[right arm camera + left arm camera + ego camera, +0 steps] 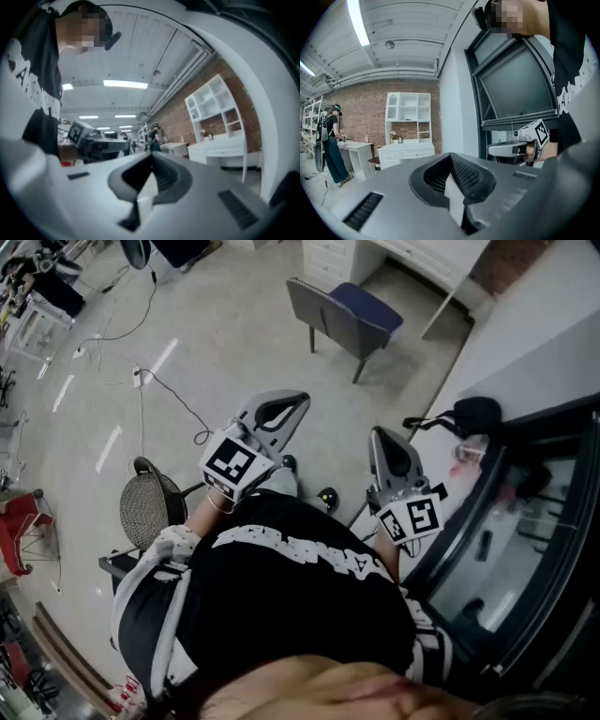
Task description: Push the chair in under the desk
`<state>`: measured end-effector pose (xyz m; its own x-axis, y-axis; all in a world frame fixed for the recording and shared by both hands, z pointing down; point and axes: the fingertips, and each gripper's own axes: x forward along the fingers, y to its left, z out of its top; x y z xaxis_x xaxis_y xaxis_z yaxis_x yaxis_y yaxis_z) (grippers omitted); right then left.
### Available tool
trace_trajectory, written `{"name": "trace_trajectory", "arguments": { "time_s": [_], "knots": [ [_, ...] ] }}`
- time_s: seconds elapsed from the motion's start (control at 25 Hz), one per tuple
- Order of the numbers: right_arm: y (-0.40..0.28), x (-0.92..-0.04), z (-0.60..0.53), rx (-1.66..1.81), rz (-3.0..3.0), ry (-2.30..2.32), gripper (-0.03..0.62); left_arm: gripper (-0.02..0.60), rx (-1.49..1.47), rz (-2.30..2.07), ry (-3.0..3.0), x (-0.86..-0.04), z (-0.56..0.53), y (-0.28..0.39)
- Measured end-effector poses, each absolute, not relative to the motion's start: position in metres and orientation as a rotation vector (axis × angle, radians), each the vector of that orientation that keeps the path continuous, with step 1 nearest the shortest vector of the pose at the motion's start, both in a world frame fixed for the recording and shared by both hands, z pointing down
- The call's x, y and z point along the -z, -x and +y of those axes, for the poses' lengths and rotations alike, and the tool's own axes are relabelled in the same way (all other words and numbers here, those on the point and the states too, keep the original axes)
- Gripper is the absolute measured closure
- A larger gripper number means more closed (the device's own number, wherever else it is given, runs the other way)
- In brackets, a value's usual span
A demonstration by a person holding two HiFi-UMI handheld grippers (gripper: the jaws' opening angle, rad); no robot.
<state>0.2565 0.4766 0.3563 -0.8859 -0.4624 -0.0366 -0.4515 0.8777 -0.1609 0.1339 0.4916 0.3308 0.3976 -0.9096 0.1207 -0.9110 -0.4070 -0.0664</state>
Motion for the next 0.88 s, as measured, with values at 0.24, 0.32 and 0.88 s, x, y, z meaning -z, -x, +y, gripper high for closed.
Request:
{"name": "trace_trajectory", "arguments": {
  "time_s": [0.24,0.32,0.88],
  "knots": [
    [-0.276,-0.358,0.476,0.256,2.931,0.749,0.563,0.548,-0.237,-1.681,-2.648,-0.331,0.494,-0.154],
    [-0.278,-0.36,0.478,0.262,2.928,0.748,0.563,0.548,-0.241,-1.681,-2.647,-0.331,0.497,-0.156],
    [-0.28,-0.364,0.466,0.293,2.921,0.764,0.562,0.548,-0.215,-1.691,-2.638,-0.33,0.486,-0.147]
  ]
}}
